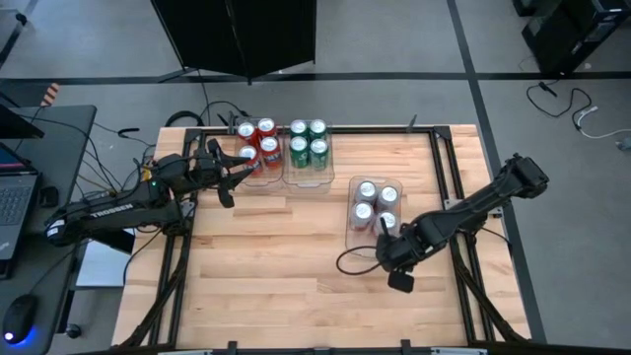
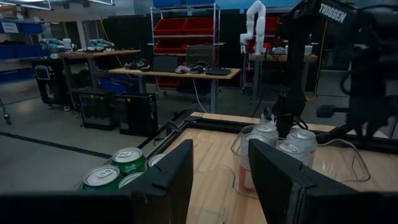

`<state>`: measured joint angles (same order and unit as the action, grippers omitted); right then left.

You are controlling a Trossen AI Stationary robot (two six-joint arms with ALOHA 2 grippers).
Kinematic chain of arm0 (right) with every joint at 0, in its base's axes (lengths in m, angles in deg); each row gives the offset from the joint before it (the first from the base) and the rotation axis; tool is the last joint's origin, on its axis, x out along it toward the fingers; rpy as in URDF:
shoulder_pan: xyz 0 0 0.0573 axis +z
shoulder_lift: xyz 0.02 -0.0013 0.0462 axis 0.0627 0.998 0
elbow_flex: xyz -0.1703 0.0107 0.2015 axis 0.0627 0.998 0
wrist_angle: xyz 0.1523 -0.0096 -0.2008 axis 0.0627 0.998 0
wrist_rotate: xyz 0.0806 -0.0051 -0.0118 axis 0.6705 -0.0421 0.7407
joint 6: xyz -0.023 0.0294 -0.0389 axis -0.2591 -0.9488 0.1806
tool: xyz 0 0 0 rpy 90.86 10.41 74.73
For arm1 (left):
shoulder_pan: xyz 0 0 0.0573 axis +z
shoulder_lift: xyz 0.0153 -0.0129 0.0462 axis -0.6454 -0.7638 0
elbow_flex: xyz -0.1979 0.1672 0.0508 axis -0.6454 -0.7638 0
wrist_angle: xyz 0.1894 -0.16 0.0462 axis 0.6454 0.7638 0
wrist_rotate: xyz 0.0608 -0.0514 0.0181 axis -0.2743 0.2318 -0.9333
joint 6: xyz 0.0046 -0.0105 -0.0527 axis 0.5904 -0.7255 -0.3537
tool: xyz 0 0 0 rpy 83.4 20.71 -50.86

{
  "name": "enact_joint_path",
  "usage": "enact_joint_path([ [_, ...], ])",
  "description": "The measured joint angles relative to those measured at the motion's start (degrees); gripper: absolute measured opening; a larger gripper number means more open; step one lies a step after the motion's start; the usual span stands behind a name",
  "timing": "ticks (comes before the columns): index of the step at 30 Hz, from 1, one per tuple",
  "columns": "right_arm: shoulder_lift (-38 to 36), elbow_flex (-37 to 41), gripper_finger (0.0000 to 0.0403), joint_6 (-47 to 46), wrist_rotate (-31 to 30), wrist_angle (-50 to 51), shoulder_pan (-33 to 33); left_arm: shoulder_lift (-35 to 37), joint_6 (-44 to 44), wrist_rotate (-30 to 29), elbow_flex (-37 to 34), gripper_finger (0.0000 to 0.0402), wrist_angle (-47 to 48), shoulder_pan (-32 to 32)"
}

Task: Sort soda cans
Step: Move the bottom right transparent bin to the top right of the table

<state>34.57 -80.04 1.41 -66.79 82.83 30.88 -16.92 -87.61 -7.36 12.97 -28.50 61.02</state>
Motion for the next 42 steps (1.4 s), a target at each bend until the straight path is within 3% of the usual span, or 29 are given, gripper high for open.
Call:
enact_joint_path([
  [7,-0.22,3.95,0.0000,0.11,-2.48,0.55,-4.03,0.00,0.08,0.00,0.00,0.0157,-0.02,0.00],
  [15,0.09,4.42,0.0000,3.34,-15.37,2.70,-9.26,-0.02,0.10,0.00,0.00,0.0157,-0.02,0.00],
  [26,0.09,5.01,0.0000,9.21,-28.00,2.87,-18.57,-0.01,0.10,0.00,0.00,0.0157,-0.02,0.00],
  [31,-0.14,4.68,0.0000,10.91,-26.30,4.45,-21.54,-0.02,0.10,0.00,0.00,0.0157,0.00,0.02],
  [36,-2.74,2.24,0.0000,10.65,-21.84,3.83,-19.41,-0.01,0.10,0.00,0.00,0.0157,0.00,0.02],
  [42,-5.03,4.41,0.0000,1.96,-26.63,6.09,-21.12,0.00,-0.03,0.00,0.00,0.0157,0.00,0.02],
])
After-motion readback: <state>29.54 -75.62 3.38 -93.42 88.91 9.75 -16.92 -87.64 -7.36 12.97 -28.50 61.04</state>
